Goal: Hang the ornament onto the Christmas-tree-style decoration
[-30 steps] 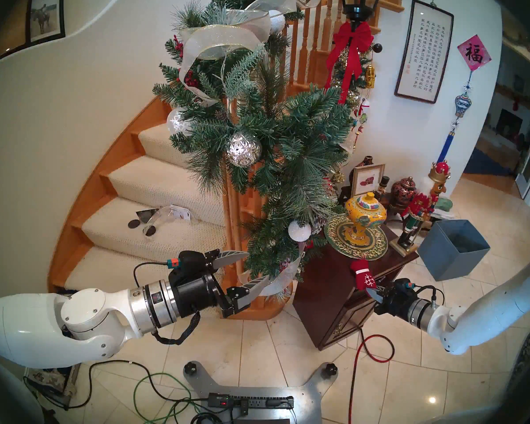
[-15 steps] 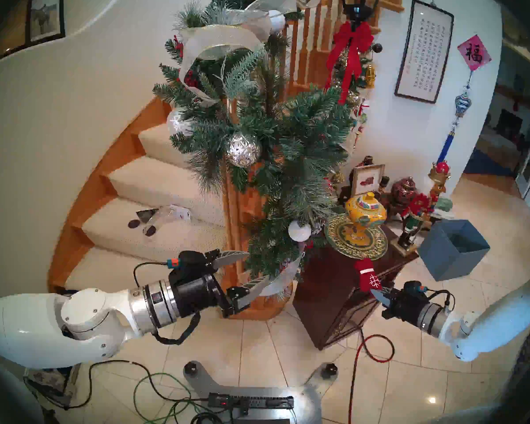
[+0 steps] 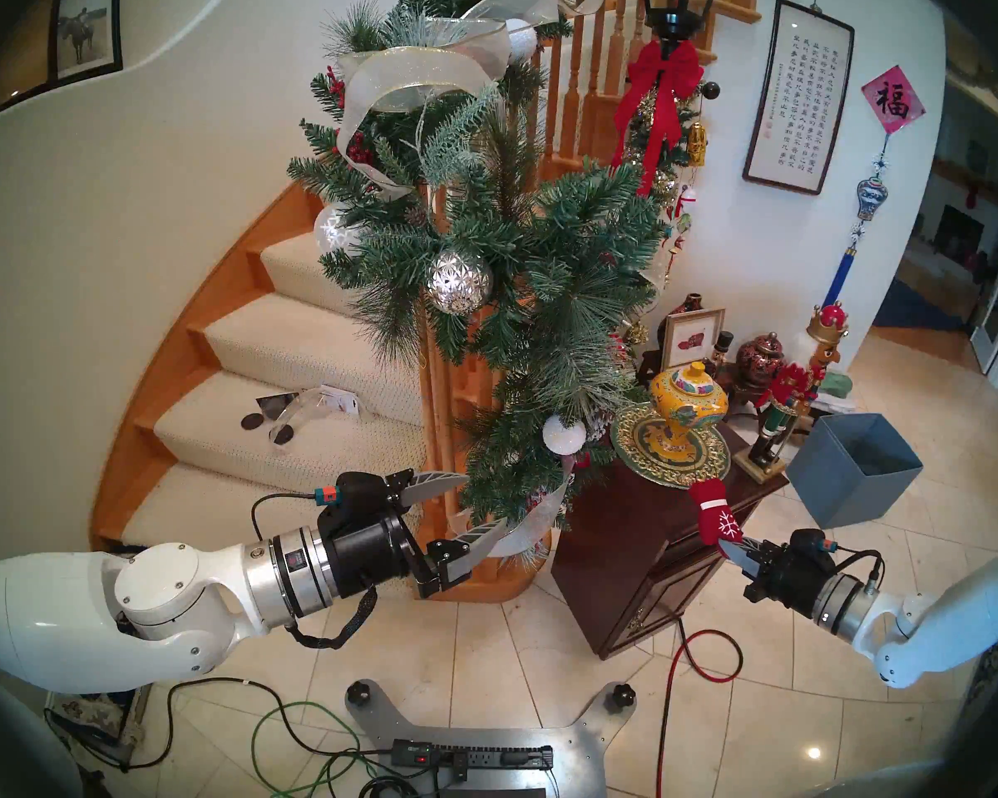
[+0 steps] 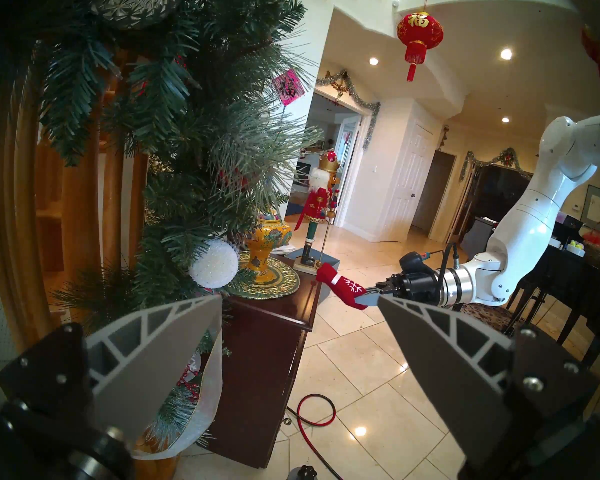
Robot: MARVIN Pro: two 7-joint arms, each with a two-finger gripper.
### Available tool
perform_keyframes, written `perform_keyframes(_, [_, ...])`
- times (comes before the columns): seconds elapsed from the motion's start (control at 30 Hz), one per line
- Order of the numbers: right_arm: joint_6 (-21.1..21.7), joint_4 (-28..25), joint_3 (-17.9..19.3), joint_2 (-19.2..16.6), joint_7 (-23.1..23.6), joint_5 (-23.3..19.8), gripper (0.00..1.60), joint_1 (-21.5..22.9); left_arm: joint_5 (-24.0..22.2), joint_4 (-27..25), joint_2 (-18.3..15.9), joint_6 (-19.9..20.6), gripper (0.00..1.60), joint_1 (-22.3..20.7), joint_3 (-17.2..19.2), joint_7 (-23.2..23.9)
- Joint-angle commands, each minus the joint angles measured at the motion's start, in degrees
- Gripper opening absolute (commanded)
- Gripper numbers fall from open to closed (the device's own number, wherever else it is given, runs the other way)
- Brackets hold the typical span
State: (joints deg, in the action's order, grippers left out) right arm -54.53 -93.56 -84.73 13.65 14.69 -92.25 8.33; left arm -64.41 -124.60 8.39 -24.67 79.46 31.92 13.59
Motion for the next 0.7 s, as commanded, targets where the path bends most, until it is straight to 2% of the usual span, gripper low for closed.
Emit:
perform_keyframes(0.0, [-0.47, -0.01, -2.04, -4.07, 4.98, 0.08, 0.00, 5.89, 0.01, -0.04, -0.08, -0.09, 1.60, -0.19, 0.20, -0.01])
perform_keyframes(0.17, [-0.47, 0.35, -3.57, -5.29, 9.43, -0.43, 0.00, 9.72, 0.01, -0.03, -0.07, -0.08, 1.60, -0.19, 0.19, -0.01])
perform_keyframes(0.57, [-0.47, -1.97, -6.85, -6.70, 17.05, -2.40, 0.00, 16.27, 0.01, -0.03, -0.07, -0.08, 1.60, -0.19, 0.19, -0.01])
perform_keyframes(0.63, [-0.47, -2.06, -6.34, -6.77, 17.57, -2.64, 0.00, 15.92, 0.01, -0.03, -0.07, -0.08, 1.60, -0.19, 0.19, -0.01])
perform_keyframes(0.67, [-0.47, -2.36, -7.35, -6.84, 18.08, -2.78, 0.00, 17.24, 0.01, -0.03, -0.07, -0.08, 1.60, -0.19, 0.19, -0.01])
